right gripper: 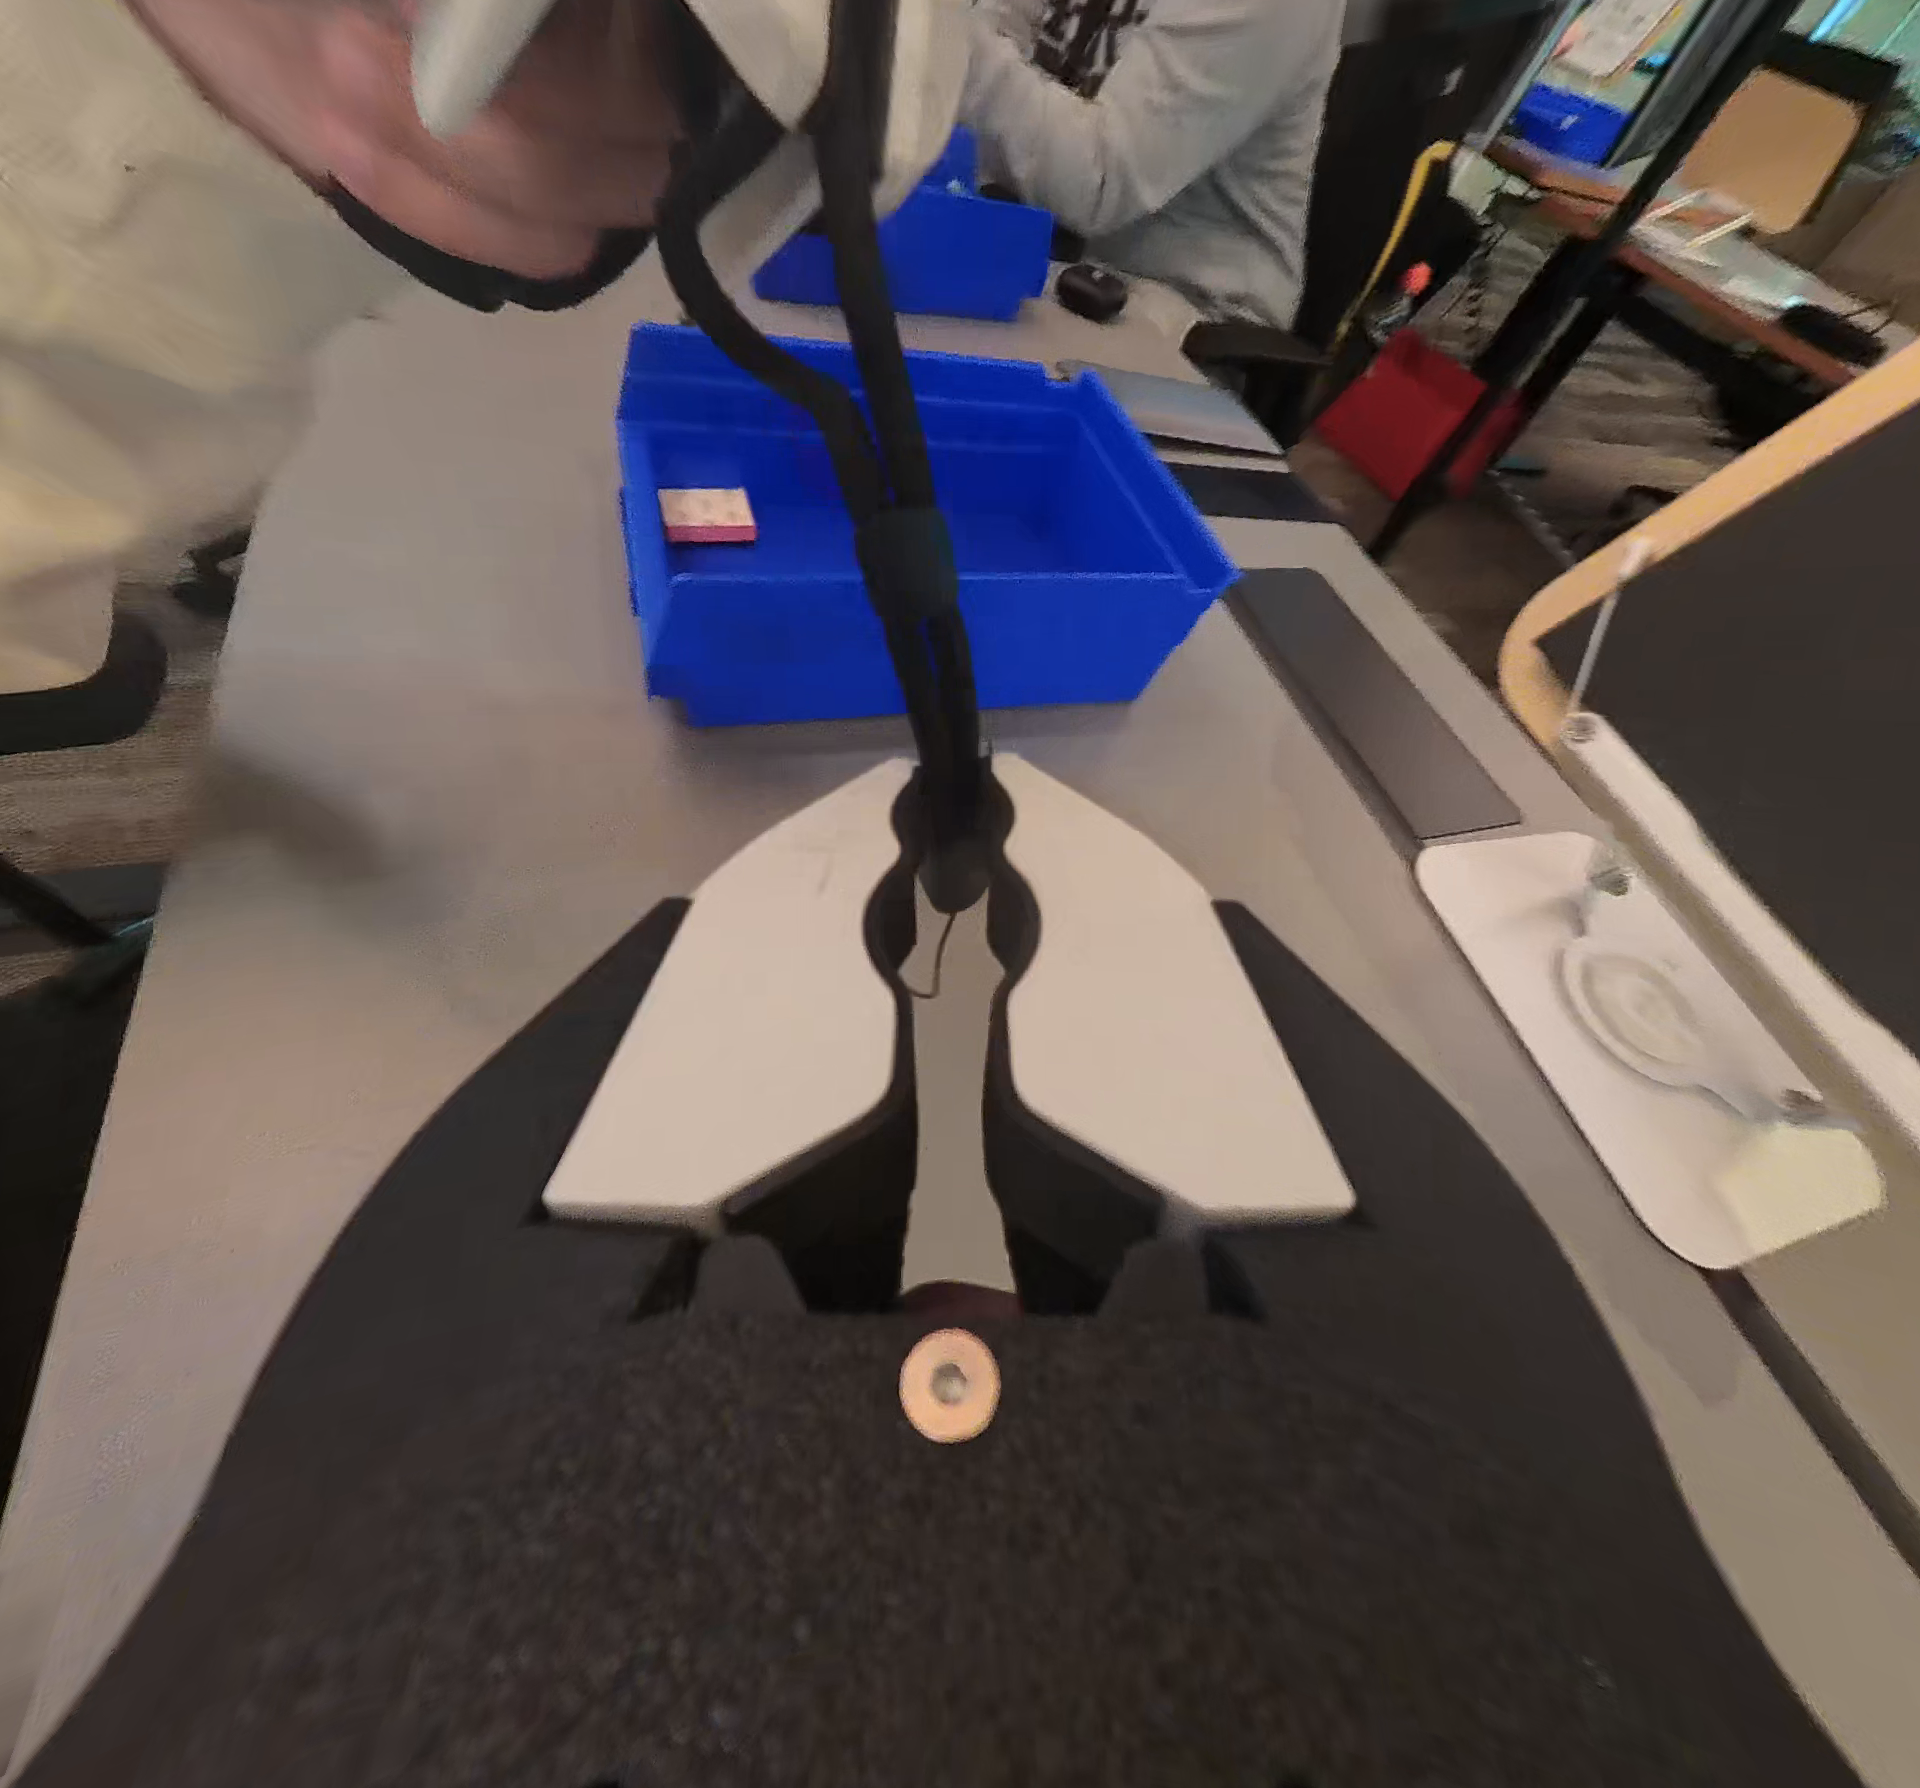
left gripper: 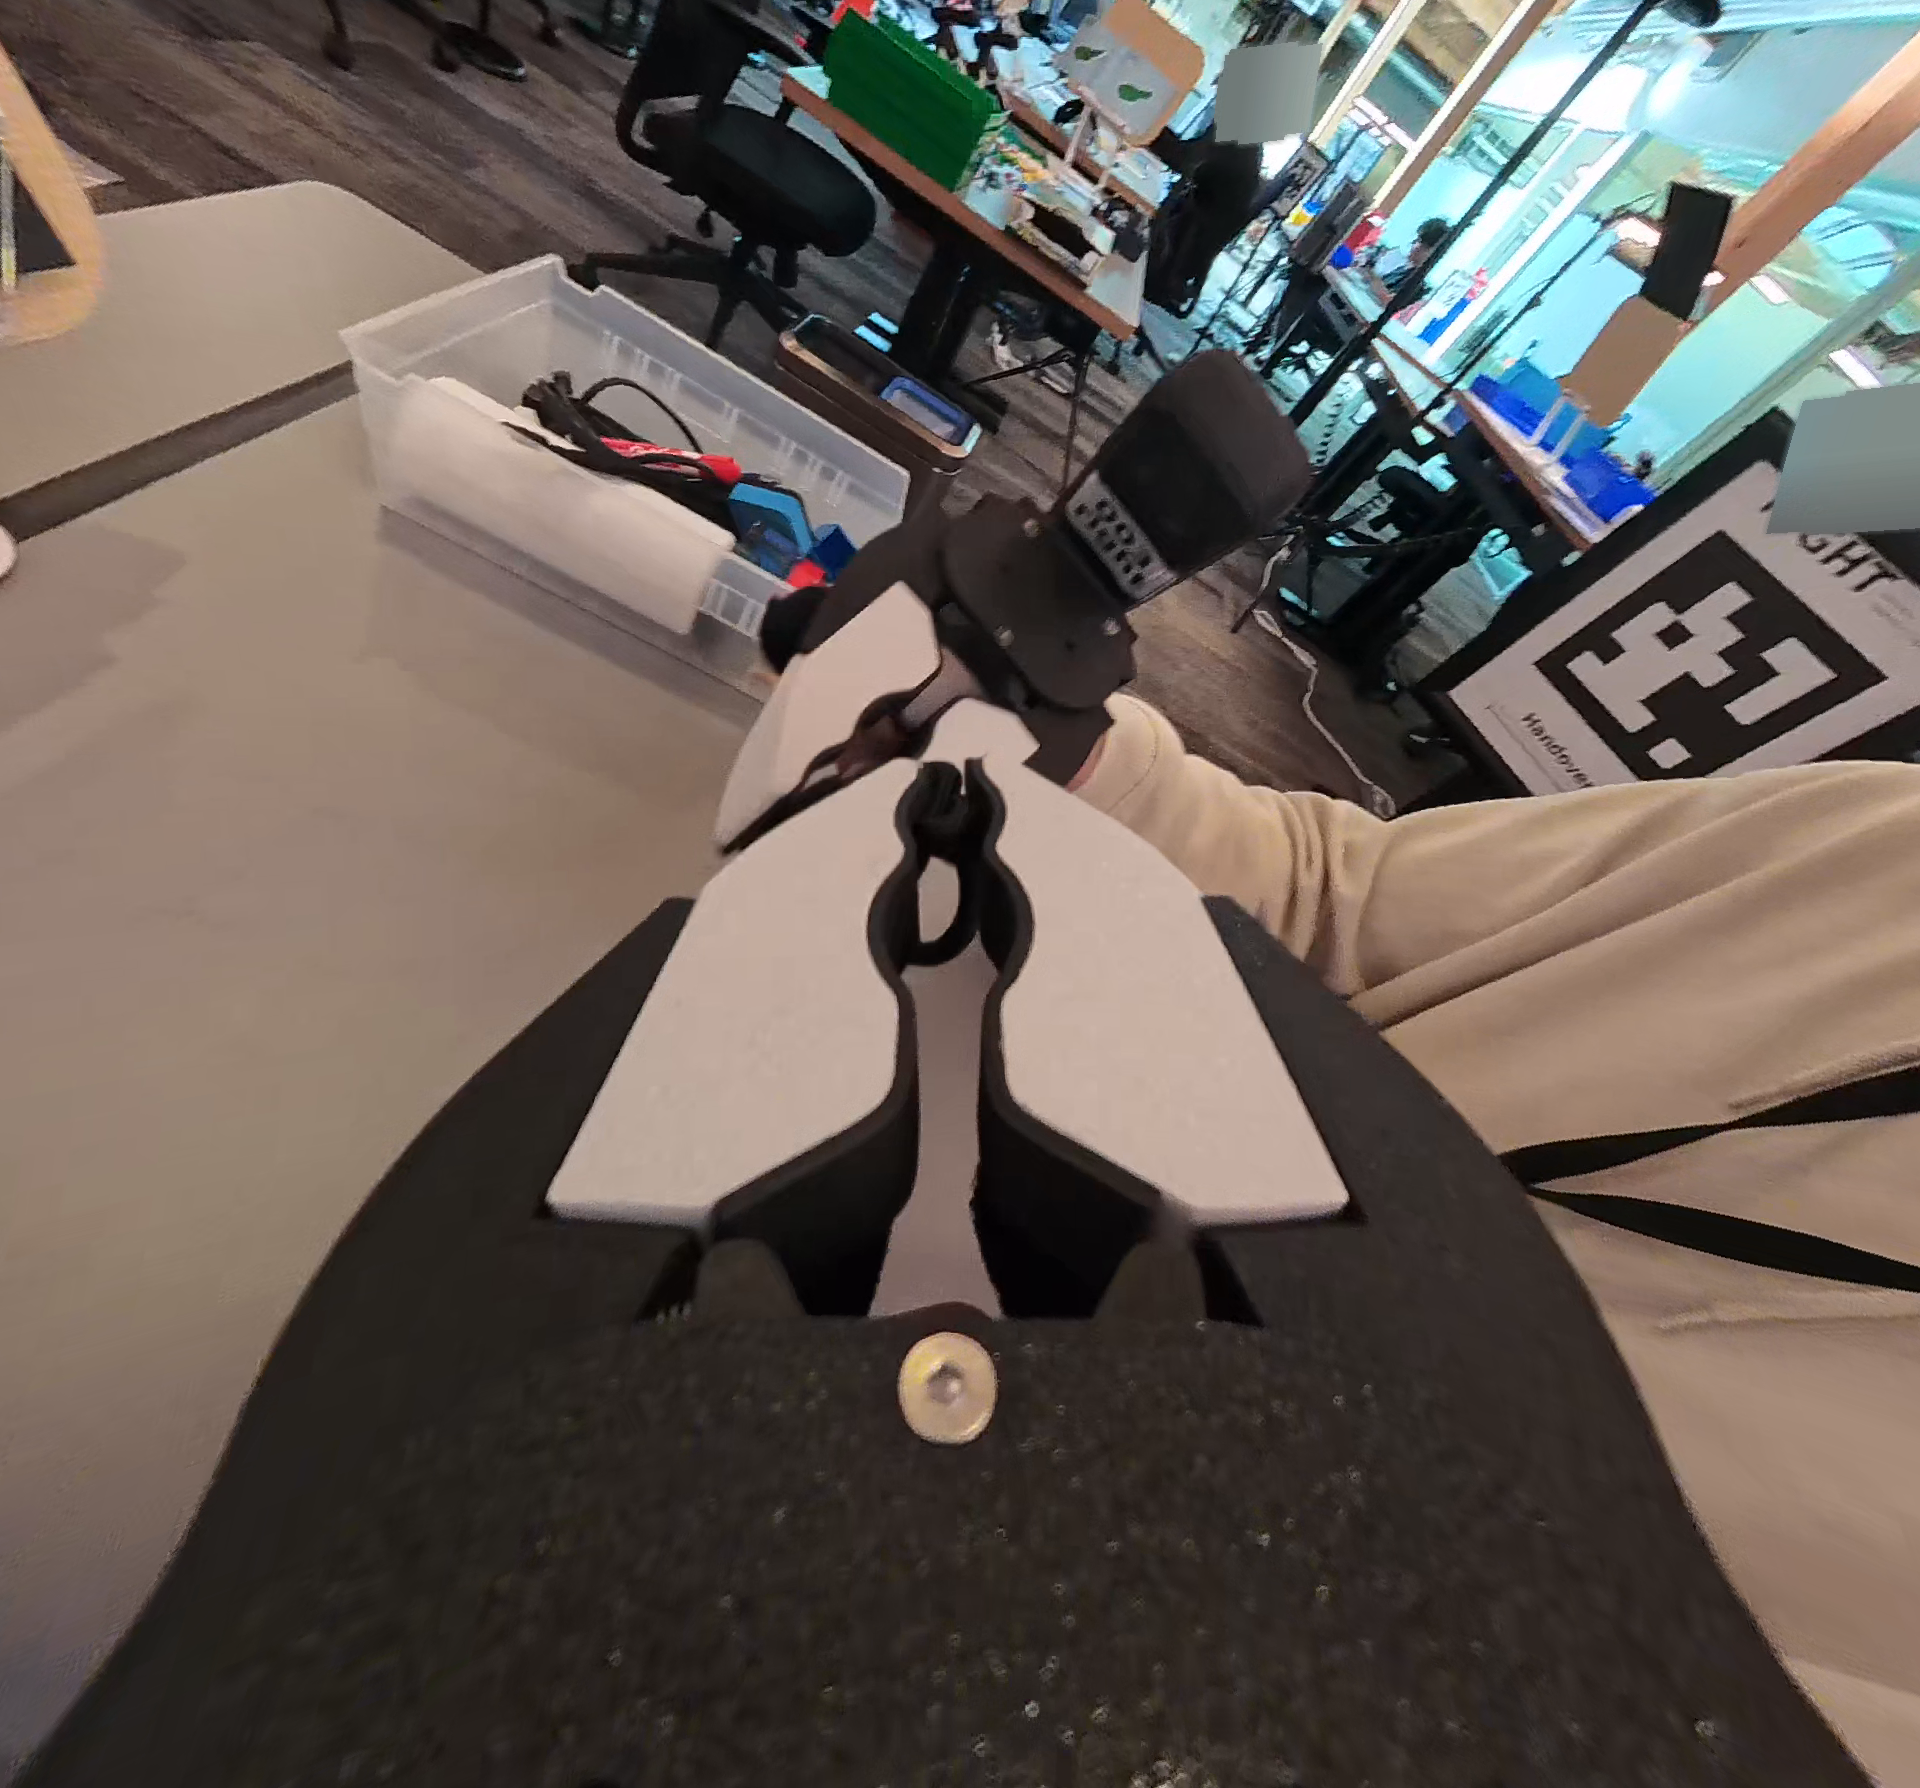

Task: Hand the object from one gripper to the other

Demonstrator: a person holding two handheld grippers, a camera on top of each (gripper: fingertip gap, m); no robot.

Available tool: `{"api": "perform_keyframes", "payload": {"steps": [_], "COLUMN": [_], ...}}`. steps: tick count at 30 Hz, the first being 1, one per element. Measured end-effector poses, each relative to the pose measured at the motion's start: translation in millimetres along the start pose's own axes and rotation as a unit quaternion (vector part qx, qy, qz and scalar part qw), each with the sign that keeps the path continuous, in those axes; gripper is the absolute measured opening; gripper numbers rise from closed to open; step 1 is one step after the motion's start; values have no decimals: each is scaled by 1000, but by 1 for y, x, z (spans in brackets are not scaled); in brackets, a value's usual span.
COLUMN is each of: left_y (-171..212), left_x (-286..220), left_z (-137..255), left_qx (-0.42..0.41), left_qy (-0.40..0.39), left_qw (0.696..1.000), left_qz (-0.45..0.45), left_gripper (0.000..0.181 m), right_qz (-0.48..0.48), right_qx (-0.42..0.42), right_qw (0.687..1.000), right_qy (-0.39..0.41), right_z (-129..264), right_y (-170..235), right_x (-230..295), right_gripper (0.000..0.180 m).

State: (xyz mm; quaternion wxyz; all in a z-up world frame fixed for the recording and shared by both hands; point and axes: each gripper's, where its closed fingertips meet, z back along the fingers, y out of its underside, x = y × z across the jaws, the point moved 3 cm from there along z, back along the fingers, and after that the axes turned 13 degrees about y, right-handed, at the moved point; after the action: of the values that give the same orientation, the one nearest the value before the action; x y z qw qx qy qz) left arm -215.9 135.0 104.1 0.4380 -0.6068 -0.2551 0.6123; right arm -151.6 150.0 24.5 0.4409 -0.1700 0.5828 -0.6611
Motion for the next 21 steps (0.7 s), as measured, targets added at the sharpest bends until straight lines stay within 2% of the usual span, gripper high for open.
{"api": "perform_keyframes", "payload": {"steps": [4,6,11,15,18,21], "left_y": [4,9,7,14,24,36], "left_x": [18,28,31,36,35,37], "left_z": [5,4,-7,-5,-9,-18], "left_qx": [29,63,114,178,198,200], "left_qy": [-54,-97,-138,-210,-200,-139], "left_qw": [998,993,982,954,952,965], "left_qz": [-12,-23,-66,-119,-124,-96], "left_gripper": [6,17,34,48,49,49], "right_qz": [-9,16,128,236,304,356], "right_qx": [-2,21,103,162,144,143], "right_qw": [999,997,976,937,924,903], "right_qy": [39,69,145,198,183,193], "right_z": [18,25,40,50,48,44], "right_y": [2,7,26,37,34,29], "right_x": [-25,-34,-46,-54,-42,-33], "right_gripper": [7,7,7,7,7,7]}}
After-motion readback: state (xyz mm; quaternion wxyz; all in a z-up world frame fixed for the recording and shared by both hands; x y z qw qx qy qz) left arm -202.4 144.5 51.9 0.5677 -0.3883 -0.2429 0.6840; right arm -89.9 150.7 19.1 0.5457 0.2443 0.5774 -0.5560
